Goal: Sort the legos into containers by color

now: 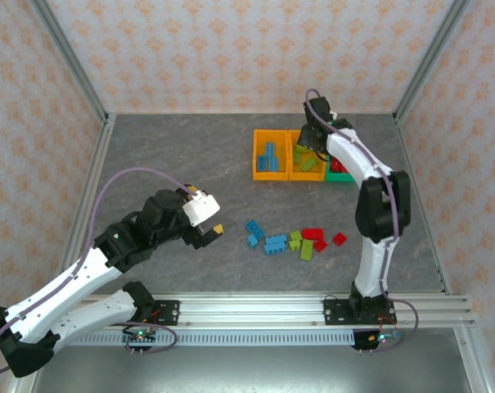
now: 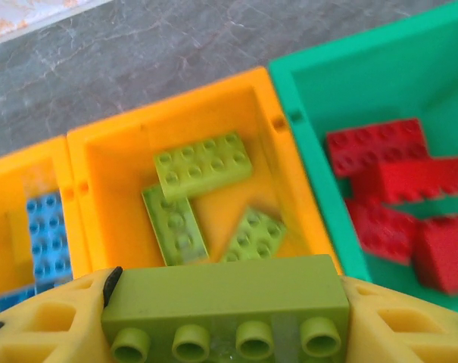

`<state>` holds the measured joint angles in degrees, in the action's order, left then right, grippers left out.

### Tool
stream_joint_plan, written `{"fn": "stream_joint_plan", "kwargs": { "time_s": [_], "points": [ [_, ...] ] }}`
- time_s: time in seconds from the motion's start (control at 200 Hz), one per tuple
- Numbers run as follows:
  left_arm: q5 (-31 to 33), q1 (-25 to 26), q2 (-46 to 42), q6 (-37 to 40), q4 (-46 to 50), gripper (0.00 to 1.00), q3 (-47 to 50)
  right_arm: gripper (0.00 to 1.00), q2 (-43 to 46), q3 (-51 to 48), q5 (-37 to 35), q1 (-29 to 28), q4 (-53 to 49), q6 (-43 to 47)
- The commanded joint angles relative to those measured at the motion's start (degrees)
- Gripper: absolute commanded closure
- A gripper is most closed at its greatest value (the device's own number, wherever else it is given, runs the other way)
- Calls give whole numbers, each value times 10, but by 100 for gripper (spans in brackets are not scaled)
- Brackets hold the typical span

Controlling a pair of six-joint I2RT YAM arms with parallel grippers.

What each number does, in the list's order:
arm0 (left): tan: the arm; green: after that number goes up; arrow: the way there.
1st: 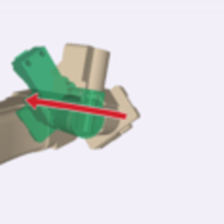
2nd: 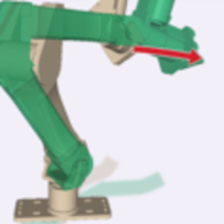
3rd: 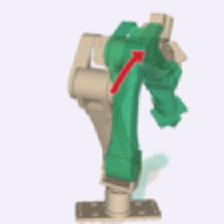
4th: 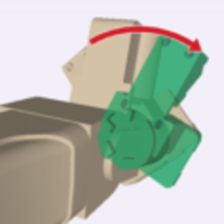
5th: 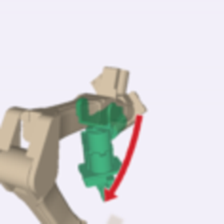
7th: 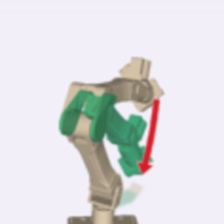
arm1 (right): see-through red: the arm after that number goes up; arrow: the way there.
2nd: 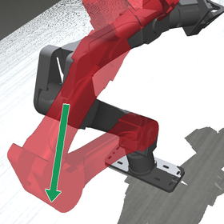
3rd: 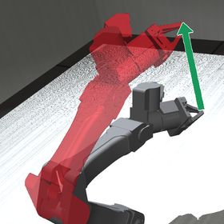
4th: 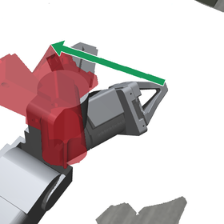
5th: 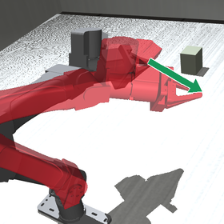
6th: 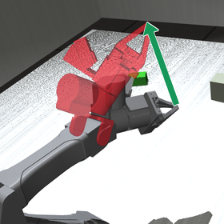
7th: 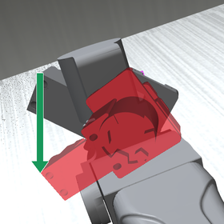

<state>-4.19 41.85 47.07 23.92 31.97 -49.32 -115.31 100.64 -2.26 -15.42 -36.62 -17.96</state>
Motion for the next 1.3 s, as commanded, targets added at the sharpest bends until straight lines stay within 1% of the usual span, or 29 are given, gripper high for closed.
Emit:
{"fn": "stream_joint_plan", "kwargs": {
  "time_s": [0.0,0.05,0.11,0.2,0.305,0.37,0.4,0.505,0.596,0.691,0.781,0.881,0.961,1.071,1.131,1.296],
  "points": [
    [9,-5,-5,3,-15,0,9,35,-50,87,-3,-2,-54,6],
    [10,-6,-6,4,-17,0,11,26,-61,109,-14,-1,-70,1],
    [10,-6,-7,5,-17,0,12,20,-59,118,-20,-2,-81,-4],
    [7,-6,-5,4,-16,0,11,16,-29,96,-11,-1,-82,-6],
    [6,-6,-1,2,-11,0,8,14,45,33,0,-2,-81,-10],
    [5,-5,2,2,-8,0,6,14,120,-40,-2,-4,-69,-28],
    [4,-6,3,2,-6,0,6,14,158,-90,-4,-5,-58,-46],
    [-2,-6,8,3,1,0,1,14,309,-260,-13,-6,-31,-133],
    [-11,-5,12,4,1,0,0,14,436,-393,-56,-4,-57,-219],
    [-25,-6,16,2,-2,0,0,13,536,-495,-77,-5,-92,-277],
    [-39,-6,24,-1,-2,0,-2,12,591,-565,-61,-4,-104,-290],
    [-45,-6,34,-3,5,0,-8,10,593,-604,-25,-2,-107,-271],
    [-44,-6,38,-2,8,0,-9,10,560,-618,19,-2,-89,-252],
    [-41,-6,38,-3,10,0,-9,12,502,-623,45,-2,-64,-250],
    [-41,-6,37,-5,10,0,-7,15,479,-626,53,-1,-43,-248],
    [-37,-5,36,-5,8,0,-4,26,423,-636,50,5,-3,-251]
  ]
}}
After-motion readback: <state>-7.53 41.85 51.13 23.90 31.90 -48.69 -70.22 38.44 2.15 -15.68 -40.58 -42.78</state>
